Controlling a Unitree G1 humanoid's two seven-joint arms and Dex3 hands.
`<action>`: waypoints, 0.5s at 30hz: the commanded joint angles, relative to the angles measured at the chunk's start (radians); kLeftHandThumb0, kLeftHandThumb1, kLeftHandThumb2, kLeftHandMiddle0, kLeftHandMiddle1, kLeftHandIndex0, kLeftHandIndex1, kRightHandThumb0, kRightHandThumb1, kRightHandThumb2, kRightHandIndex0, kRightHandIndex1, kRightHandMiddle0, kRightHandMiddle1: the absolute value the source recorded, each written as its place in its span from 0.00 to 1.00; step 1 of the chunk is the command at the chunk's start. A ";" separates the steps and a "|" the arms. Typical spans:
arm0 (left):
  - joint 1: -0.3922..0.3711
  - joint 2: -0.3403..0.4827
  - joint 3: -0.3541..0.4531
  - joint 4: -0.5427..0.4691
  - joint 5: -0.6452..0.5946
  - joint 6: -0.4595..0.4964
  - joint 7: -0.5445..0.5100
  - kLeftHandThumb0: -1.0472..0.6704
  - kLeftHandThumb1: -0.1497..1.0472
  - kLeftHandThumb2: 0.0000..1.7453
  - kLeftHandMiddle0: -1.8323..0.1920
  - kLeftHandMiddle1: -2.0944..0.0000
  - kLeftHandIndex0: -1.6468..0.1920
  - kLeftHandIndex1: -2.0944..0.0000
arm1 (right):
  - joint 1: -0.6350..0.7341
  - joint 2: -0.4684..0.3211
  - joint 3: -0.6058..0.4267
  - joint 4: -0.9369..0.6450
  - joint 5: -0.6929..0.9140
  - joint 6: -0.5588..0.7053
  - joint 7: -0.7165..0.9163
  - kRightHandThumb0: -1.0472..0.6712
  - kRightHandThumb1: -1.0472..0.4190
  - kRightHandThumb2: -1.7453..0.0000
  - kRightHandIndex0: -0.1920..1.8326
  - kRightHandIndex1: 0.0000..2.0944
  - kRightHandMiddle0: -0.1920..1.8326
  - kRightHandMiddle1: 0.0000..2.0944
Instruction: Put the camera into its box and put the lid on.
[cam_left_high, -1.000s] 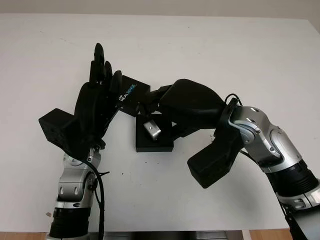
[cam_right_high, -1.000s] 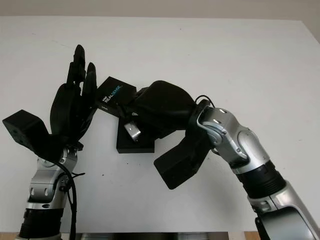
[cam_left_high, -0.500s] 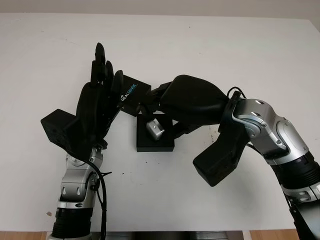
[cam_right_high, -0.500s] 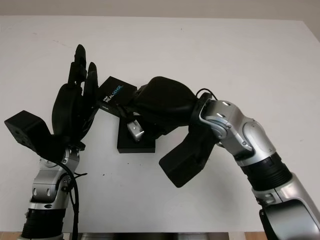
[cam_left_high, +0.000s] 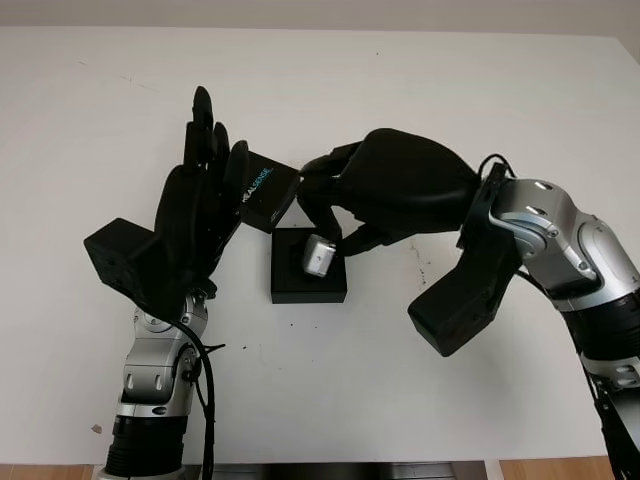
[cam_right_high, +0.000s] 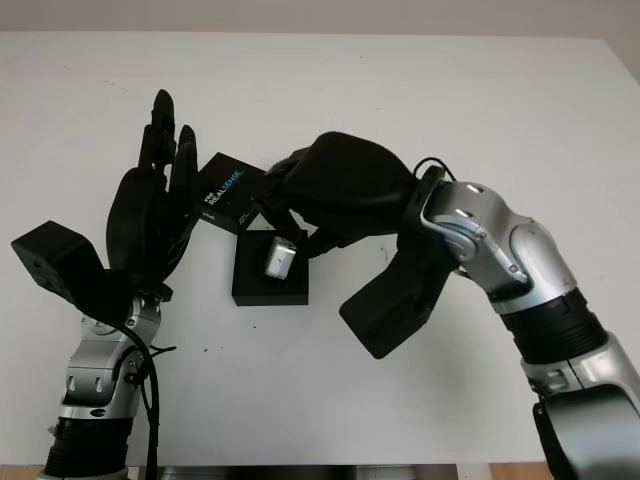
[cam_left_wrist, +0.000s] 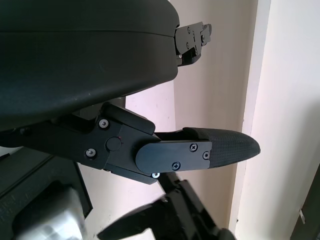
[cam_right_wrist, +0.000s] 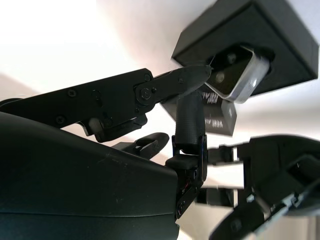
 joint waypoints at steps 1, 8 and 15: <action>0.002 -0.004 0.000 -0.002 0.001 0.002 0.002 0.14 1.00 0.26 1.00 1.00 1.00 1.00 | -0.014 -0.018 -0.013 -0.004 -0.010 -0.031 -0.032 0.36 0.03 0.97 0.35 0.02 0.31 0.80; 0.005 0.001 0.000 -0.010 0.000 0.012 -0.001 0.14 1.00 0.26 1.00 1.00 1.00 1.00 | -0.004 -0.020 -0.018 0.048 -0.007 -0.091 -0.107 0.33 0.03 0.97 0.36 0.03 0.32 0.73; 0.008 -0.003 -0.004 -0.011 0.005 0.012 0.002 0.14 1.00 0.26 1.00 1.00 1.00 1.00 | -0.005 -0.011 0.000 0.148 -0.025 -0.166 -0.206 0.27 0.00 0.95 0.35 0.02 0.19 0.69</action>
